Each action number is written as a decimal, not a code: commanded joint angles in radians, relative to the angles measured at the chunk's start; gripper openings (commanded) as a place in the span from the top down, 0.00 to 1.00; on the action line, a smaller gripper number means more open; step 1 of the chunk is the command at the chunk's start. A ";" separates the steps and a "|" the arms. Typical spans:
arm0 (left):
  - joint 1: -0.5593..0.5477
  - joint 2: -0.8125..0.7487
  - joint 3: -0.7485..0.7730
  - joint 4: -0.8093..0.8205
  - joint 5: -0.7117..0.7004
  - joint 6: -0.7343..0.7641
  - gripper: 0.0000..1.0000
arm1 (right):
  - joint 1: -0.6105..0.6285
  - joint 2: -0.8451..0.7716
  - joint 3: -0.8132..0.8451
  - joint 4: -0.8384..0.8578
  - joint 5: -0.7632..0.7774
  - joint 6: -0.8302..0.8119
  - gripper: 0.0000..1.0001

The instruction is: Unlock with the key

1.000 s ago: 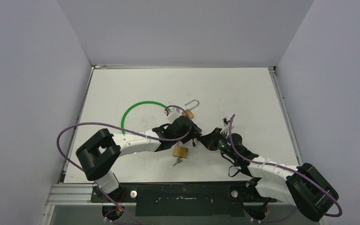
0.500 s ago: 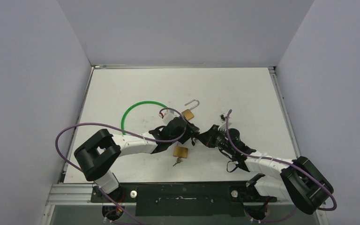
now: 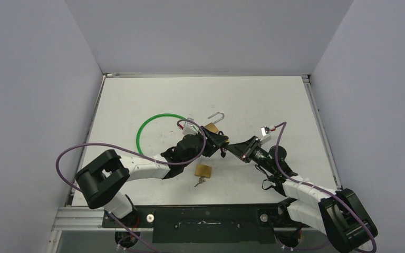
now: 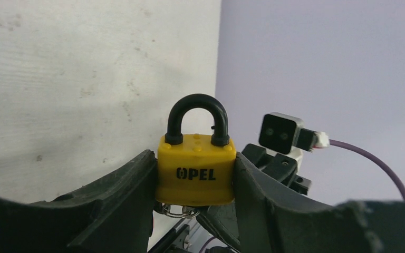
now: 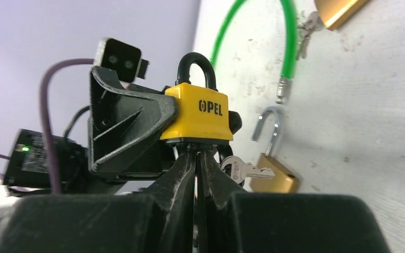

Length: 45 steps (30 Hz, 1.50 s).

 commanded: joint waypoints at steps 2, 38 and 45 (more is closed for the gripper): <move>-0.057 -0.050 -0.016 0.307 0.239 0.048 1.00 | -0.017 -0.053 -0.004 0.255 0.022 0.233 1.00; -0.052 -0.311 -0.043 0.215 0.366 1.198 1.00 | -0.059 -0.461 0.437 -0.784 -0.028 -0.586 0.16; -0.050 -0.324 -0.093 0.295 0.410 1.221 1.00 | -0.059 -0.424 0.432 -0.763 -0.112 -0.576 0.17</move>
